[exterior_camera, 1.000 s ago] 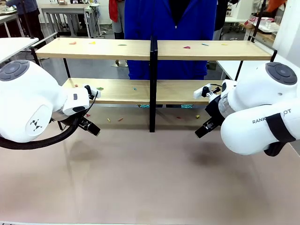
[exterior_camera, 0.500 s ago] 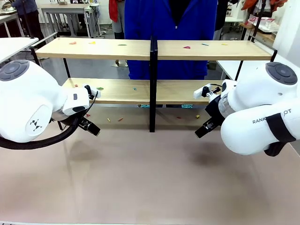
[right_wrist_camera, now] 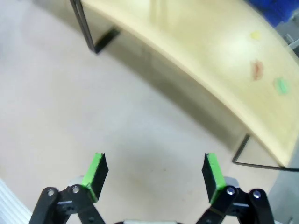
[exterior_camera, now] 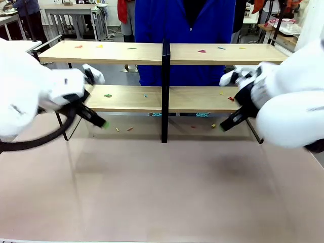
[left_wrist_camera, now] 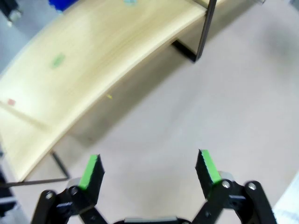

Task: Clean the shelves.
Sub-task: Pick up the Duster when the human hands it over.

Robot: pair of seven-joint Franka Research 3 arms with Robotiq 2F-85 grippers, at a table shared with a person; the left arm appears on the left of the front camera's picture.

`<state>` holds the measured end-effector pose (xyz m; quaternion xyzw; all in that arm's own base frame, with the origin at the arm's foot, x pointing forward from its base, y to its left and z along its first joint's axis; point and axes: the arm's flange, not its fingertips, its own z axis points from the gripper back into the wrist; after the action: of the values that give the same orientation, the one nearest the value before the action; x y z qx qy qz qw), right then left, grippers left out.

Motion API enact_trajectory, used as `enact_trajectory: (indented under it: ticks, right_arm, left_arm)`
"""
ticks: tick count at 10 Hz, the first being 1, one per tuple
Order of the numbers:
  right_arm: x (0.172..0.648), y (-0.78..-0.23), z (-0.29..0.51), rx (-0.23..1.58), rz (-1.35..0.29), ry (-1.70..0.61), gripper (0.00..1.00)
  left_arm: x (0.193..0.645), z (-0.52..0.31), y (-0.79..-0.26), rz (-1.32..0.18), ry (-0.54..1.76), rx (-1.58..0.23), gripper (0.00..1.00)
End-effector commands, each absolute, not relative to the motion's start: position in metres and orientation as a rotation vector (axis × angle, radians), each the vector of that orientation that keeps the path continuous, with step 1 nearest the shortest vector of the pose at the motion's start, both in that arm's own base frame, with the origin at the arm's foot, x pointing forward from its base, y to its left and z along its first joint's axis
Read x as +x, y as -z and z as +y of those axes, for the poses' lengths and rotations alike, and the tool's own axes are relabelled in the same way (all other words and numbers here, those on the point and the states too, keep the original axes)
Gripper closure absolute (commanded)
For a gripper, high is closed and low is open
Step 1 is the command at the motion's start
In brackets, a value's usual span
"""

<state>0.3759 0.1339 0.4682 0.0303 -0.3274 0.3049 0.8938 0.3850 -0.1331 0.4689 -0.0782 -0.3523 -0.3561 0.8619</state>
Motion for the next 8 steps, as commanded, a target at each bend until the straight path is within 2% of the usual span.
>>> enact_trajectory:
  ticks: [1, 3, 5, 6, 8]
  right_arm:
    - [0.310, -0.514, 0.071, 0.112, -0.772, -0.675, 0.00]
    - [0.281, -0.541, 0.041, 0.161, -0.850, -0.723, 0.00]
    - [0.268, -0.564, 0.016, 0.195, -0.902, -0.731, 0.00]
    - [0.268, -0.572, 0.008, 0.156, -0.922, -0.684, 0.00]
    - [0.275, -0.573, 0.004, 0.147, -0.925, -0.675, 0.00]
  left_arm:
    - [0.280, -0.032, -0.477, -0.885, 0.816, -0.199, 0.00]
    - [0.243, 0.009, -0.498, -0.987, 0.953, -0.269, 0.00]
    - [0.240, 0.040, -0.516, -1.011, 0.997, -0.362, 0.00]
    - [0.240, 0.053, -0.525, -1.039, 1.026, -0.448, 0.00]
    - [0.225, 0.059, -0.527, -1.166, 0.935, -0.492, 0.00]
